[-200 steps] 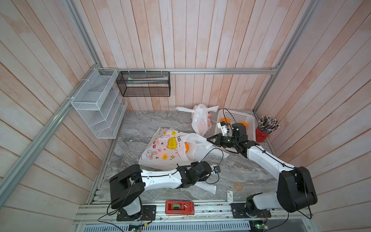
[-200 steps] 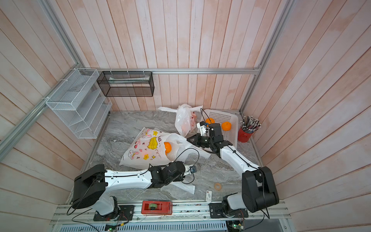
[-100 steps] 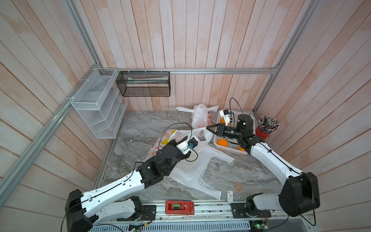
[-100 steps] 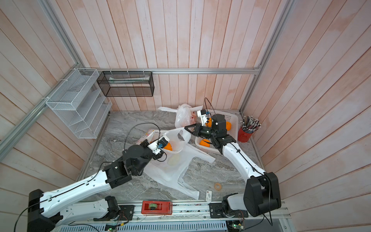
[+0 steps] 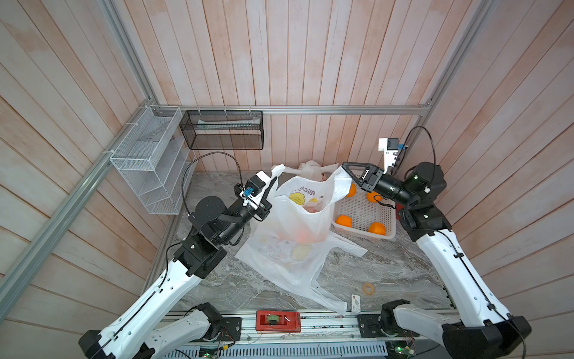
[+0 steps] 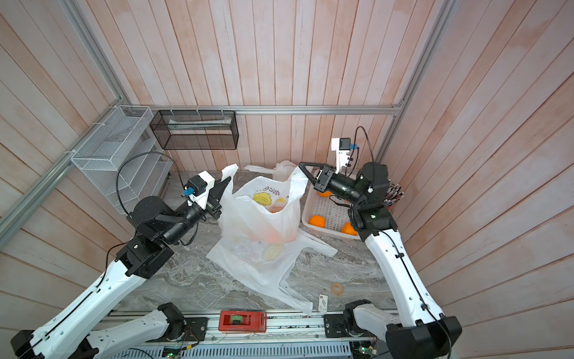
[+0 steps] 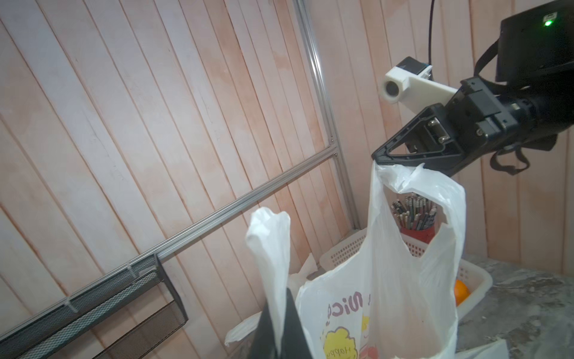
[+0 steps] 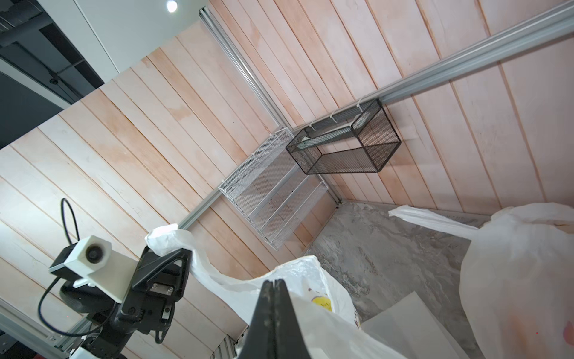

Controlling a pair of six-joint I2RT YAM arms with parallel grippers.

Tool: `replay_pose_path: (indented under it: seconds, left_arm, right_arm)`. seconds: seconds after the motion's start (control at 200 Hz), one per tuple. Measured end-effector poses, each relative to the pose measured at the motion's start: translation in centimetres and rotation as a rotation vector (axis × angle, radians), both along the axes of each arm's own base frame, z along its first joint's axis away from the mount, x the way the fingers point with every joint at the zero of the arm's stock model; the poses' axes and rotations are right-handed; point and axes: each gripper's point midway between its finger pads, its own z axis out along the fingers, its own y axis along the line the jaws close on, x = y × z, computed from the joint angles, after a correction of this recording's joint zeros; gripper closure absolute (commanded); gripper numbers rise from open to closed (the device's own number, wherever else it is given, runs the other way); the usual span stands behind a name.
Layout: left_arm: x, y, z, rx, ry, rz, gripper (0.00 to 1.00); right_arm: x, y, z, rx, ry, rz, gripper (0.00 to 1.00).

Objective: Place the oranges into plastic bags & tie knots
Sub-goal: Adjust the plastic bag.

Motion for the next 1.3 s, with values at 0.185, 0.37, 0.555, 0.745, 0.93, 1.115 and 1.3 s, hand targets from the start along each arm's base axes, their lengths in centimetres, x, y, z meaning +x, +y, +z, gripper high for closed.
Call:
replay_pose_path:
  seconds: [0.185, 0.37, 0.555, 0.745, 0.93, 1.115, 1.3]
  left_arm:
    - [1.9, -0.3, -4.3, -0.078, 0.156, -0.074, 1.00]
    - [5.3, -0.3, -9.3, -0.140, 0.331, -0.124, 1.00]
    - [6.4, 0.0, -9.5, -0.195, 0.373, -0.180, 1.00]
    - [7.4, 0.1, -9.6, -0.215, 0.395, -0.220, 1.00]
    - [7.6, -0.2, -10.3, -0.207, 0.415, -0.282, 1.00]
    - [6.3, -1.3, -10.1, -0.170, 0.380, -0.408, 1.00]
    - [5.4, -2.1, -10.3, -0.128, 0.349, -0.495, 1.00]
  right_arm:
    - [1.6, -2.2, -3.9, -0.011, 0.084, -0.072, 0.92]
    - [4.9, -6.2, -8.5, -0.025, 0.220, -0.161, 0.46]
    - [4.0, -9.1, -5.6, -0.070, 0.091, -0.221, 0.21]
    - [0.0, -8.7, -1.3, -0.182, -0.167, -0.216, 0.11]
    - [-6.4, -1.6, -0.5, -0.244, -0.398, 0.061, 0.06]
    - [-9.0, 5.7, -2.2, -0.301, -0.536, 0.297, 0.04]
    - [-4.5, 10.3, -2.5, -0.414, -0.584, 0.323, 0.04]
